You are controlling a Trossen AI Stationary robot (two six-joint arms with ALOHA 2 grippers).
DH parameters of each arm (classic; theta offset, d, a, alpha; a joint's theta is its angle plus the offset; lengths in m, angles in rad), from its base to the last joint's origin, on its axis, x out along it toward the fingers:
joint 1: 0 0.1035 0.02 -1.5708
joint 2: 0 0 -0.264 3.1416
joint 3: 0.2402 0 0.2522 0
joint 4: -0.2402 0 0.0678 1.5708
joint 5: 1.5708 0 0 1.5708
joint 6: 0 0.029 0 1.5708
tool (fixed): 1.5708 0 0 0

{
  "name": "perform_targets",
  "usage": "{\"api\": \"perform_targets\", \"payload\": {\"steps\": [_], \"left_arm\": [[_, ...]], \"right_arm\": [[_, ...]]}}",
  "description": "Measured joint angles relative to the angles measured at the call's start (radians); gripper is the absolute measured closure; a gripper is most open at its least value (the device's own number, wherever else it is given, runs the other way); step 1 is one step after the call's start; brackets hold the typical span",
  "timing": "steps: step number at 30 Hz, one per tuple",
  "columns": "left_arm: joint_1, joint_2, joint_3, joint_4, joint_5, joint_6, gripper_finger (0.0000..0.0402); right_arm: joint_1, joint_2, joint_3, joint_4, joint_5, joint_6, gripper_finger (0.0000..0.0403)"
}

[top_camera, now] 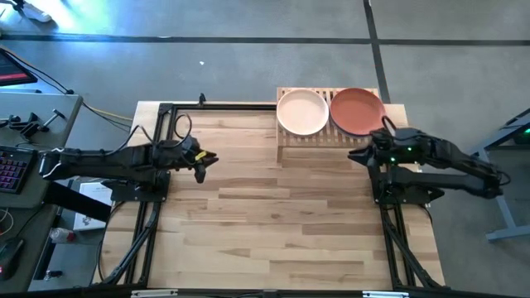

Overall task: Place and stack plates onto a shelf
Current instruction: Return to Home Position

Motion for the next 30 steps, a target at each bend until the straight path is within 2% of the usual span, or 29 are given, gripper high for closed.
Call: {"api": "perform_targets", "payload": {"steps": [14,20,30], "left_arm": [[0.000,-0.086,-0.324,0.339,0.037,-0.009,0.0314],[0.000,-0.086,-0.388,0.370,0.058,0.024,0.0314],[0.000,-0.085,-0.389,0.351,0.054,0.012,0.0314]], "right_arm": [[0.000,-0.166,-0.001,0.046,-0.014,0.082,0.0328],[0.000,-0.203,0.000,0.064,0.017,0.066,0.0328],[0.000,-0.212,0.000,0.020,0.009,0.021,0.0328]]}}
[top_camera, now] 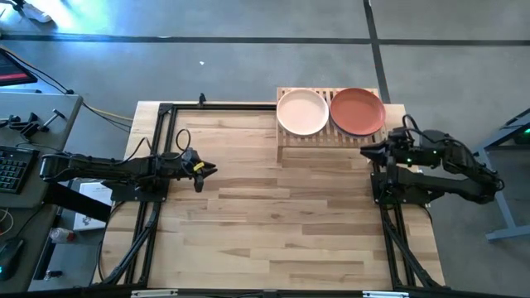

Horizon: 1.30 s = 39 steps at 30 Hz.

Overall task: Place and stack plates onto a shelf
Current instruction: Return to Home Position

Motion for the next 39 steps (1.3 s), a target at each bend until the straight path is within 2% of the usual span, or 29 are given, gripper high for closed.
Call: {"api": "perform_targets", "payload": {"steps": [7,12,17,27,35,39], "left_arm": [[0.001,0.004,0.000,-0.056,0.001,-0.096,0.0314],[0.001,0.010,0.000,-0.055,0.002,-0.023,0.0314],[0.001,0.010,0.000,-0.055,0.002,0.057,0.0314],[0.001,0.010,0.000,-0.055,0.002,0.051,0.0314],[0.001,0.010,0.000,-0.055,0.002,0.052,0.0314],[0.001,0.010,0.000,-0.055,0.003,0.118,0.0314]], "right_arm": [[0.000,-0.002,-0.030,-0.058,0.077,-0.050,0.0328],[0.000,-0.006,-0.128,-0.009,0.079,-0.045,0.0328],[0.000,-0.006,-0.265,0.163,0.059,-0.045,0.0328],[0.000,-0.007,-0.455,0.577,-0.012,-0.046,0.0328],[0.001,-0.008,-0.557,0.761,-0.073,-0.089,0.0328],[0.001,-0.009,-0.597,0.827,-0.092,-0.090,0.0328]]}}
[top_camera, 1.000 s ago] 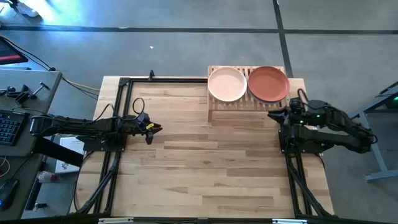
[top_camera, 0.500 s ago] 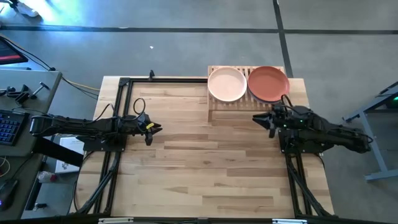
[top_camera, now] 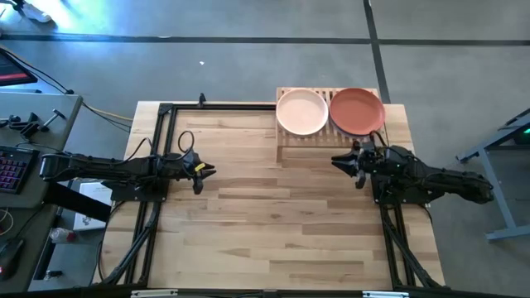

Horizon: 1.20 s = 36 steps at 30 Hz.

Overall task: Place and stack plates onto a shelf
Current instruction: Return to Home Position

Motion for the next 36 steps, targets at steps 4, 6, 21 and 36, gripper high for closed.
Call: {"api": "perform_targets", "payload": {"steps": [4,6,21,36], "left_arm": [[0.000,0.000,0.000,0.000,-0.004,0.091,0.0314],[0.000,0.000,0.000,0.000,-0.005,0.125,0.0314],[0.000,0.000,0.000,0.001,-0.007,0.220,0.0314],[0.000,0.000,0.000,0.001,-0.007,0.220,0.0314]], "right_arm": [[0.000,0.000,-0.020,0.022,-0.004,-0.010,0.0328],[0.000,0.000,-0.020,0.026,-0.011,-0.025,0.0328],[-0.001,0.001,-0.021,-0.009,-0.034,-0.064,0.0328],[-0.001,0.005,-0.027,0.034,-0.050,-0.118,0.0328]]}}
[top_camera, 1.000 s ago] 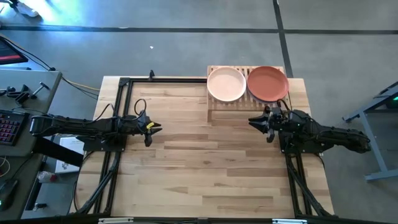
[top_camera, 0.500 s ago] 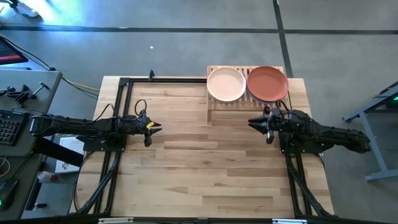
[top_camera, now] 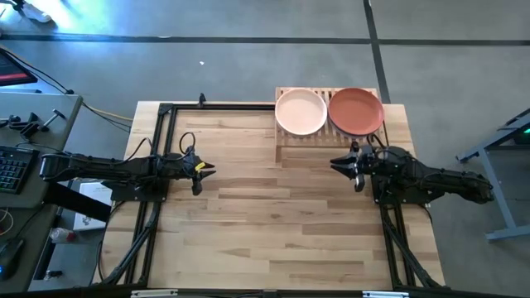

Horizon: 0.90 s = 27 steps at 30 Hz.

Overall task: Place and stack plates onto a shelf
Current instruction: Return to Home Position

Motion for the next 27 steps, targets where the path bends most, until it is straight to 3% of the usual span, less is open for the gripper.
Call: {"api": "perform_targets", "payload": {"steps": [19,27], "left_arm": [[0.000,-0.009,0.000,0.000,0.000,0.000,0.0314],[0.000,-0.064,0.001,0.002,0.000,0.000,0.0314]], "right_arm": [[0.001,-0.001,0.002,-0.005,-0.001,-0.013,0.0328],[0.067,-0.060,0.001,-0.003,0.014,0.032,0.0328]]}}
